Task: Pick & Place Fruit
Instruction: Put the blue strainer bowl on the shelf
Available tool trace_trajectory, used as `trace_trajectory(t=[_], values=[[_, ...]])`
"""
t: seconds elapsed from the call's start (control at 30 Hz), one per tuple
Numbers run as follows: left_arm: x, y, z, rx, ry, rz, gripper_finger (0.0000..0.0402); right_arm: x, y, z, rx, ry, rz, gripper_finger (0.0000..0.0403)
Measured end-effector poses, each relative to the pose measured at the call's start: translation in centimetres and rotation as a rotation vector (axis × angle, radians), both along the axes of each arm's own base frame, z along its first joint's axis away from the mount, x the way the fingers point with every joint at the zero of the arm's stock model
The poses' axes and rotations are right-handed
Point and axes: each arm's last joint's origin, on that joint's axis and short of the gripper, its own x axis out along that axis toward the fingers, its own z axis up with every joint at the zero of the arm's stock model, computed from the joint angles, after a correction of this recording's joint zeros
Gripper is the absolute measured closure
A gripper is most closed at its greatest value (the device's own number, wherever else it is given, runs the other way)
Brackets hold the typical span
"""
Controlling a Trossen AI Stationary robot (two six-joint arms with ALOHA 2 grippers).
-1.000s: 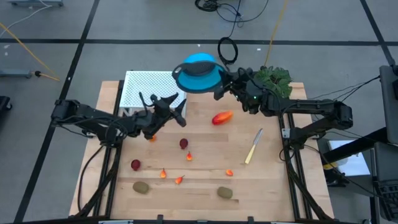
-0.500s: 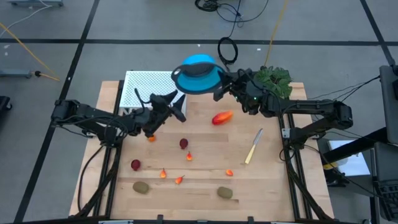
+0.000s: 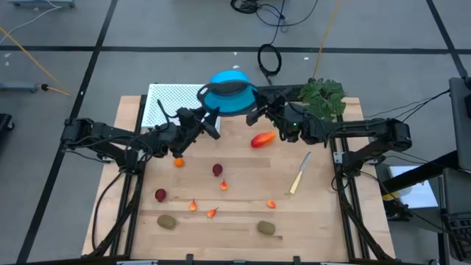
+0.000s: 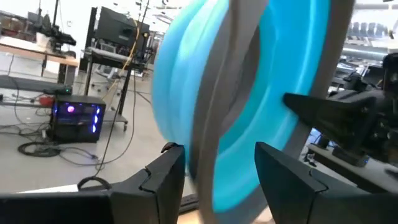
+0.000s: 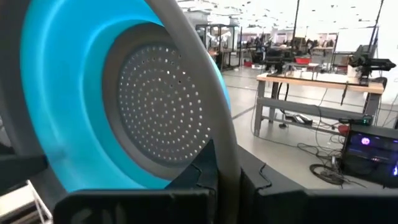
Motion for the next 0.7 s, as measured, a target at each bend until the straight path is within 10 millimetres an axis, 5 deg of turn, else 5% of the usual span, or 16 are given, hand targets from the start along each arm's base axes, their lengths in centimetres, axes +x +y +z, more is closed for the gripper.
trace_trajectory(t=[0.33, 0.7], values=[[-0.03, 0.08, -0.19, -0.003, 0.024, 0.031, 0.0223, 0.55, 0.17, -0.41, -0.009, 0.002, 0.007, 0.0397], [-0.05, 0.11, -0.20, 0.019, 0.055, 0.046, 0.0384, 0.55, 0.24, -0.36, -0.022, 0.013, 0.009, 0.0395]])
